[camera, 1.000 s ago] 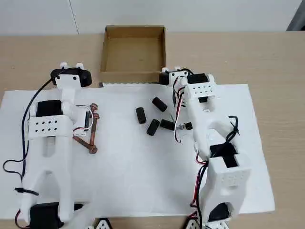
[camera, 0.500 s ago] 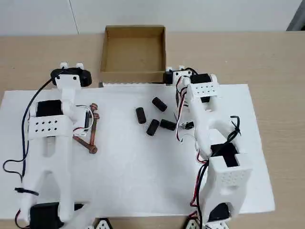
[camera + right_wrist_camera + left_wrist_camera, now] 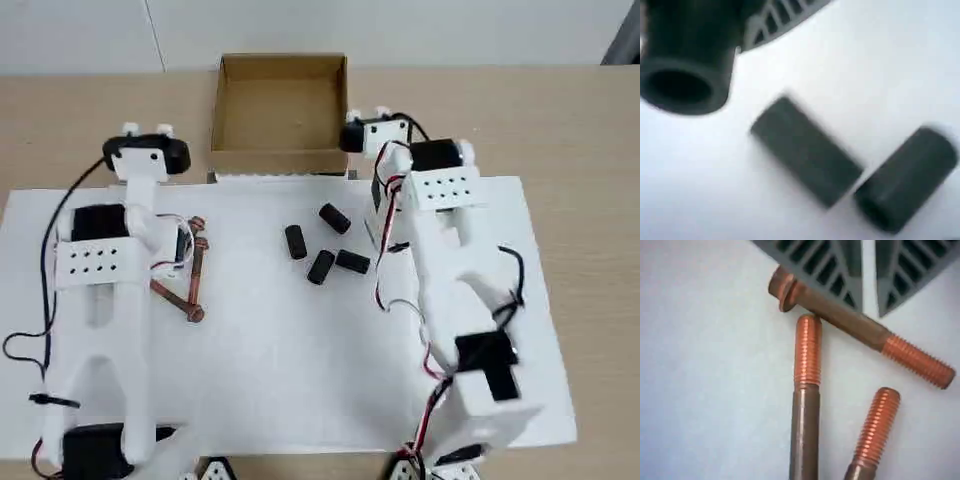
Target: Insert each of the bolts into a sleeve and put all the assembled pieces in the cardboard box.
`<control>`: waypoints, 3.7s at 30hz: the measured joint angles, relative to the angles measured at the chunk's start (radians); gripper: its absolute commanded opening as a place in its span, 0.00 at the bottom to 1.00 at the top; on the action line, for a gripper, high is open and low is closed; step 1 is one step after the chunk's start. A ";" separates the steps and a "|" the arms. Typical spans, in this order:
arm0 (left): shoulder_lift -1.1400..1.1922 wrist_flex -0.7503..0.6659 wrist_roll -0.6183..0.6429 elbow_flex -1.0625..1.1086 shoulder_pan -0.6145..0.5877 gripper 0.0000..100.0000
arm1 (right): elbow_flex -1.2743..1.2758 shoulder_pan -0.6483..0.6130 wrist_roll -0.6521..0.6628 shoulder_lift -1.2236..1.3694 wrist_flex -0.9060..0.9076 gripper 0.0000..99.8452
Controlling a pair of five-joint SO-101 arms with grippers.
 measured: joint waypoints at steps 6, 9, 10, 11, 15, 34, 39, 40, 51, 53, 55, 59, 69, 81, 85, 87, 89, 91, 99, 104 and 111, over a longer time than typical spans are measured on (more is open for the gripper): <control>0.041 0.120 0.005 -0.222 0.000 0.01 | 0.000 -0.002 0.000 -0.121 0.114 0.01; 0.132 0.190 0.002 -0.351 0.000 0.01 | 0.000 0.003 0.000 -0.167 0.126 0.01; 0.170 0.215 0.002 -0.399 0.000 0.01 | 0.000 0.006 0.000 -0.181 0.126 0.01; 0.212 0.236 0.002 -0.445 0.000 0.01 | 0.003 0.012 0.000 -0.193 0.127 0.01; 0.358 0.261 -0.071 -0.580 0.000 0.01 | 0.074 0.035 0.000 -0.230 0.130 0.01; 0.588 0.262 -0.859 -0.611 -0.120 0.01 | 0.430 0.143 0.000 -0.390 0.092 0.01; 0.647 0.262 -1.088 -0.611 -0.173 0.01 | 0.453 0.189 0.000 -0.390 0.078 0.01; 0.657 0.262 -1.125 -0.611 -0.178 0.01 | 0.453 0.190 0.000 -0.390 0.077 0.01; 0.669 0.204 -1.250 -0.611 -0.178 0.13 | 0.454 0.187 0.000 -0.390 0.046 0.01; 0.669 0.176 -1.250 -0.614 -0.172 0.13 | 0.454 0.187 0.000 -0.390 0.046 0.01; 0.672 0.161 -1.252 -0.617 -0.160 0.13 | 0.454 0.187 0.000 -0.390 0.046 0.01; 0.678 0.138 -1.252 -0.618 -0.127 0.13 | 0.454 0.189 0.000 -0.390 0.046 0.01; 0.760 0.078 -1.252 -0.620 -0.101 0.13 | 0.454 0.187 0.000 -0.390 0.046 0.01; 0.815 -0.026 -1.252 -0.620 -0.100 0.10 | 0.454 0.187 0.000 -0.390 0.046 0.01; 0.827 -0.029 -1.252 -0.620 -0.092 0.06 | 0.454 0.187 0.000 -0.390 0.046 0.01; 0.833 -0.029 -1.252 -0.620 -0.086 0.06 | 0.454 0.187 0.000 -0.390 0.046 0.01; 0.844 -0.029 -1.252 -0.632 -0.083 0.06 | 0.454 0.187 0.000 -0.390 0.046 0.01; 0.861 -0.029 -1.252 -0.657 -0.083 0.06 | 0.454 0.187 0.000 -0.390 0.046 0.01; 0.950 -0.026 -1.252 -0.744 -0.081 0.06 | 0.454 0.187 0.000 -0.390 0.046 0.01; 0.962 -0.006 -1.252 -0.760 -0.080 0.06 | 0.454 0.187 0.000 -0.390 0.046 0.01; 0.964 0.008 -1.252 -0.763 -0.080 0.00 | 0.454 0.187 0.000 -0.390 0.046 0.01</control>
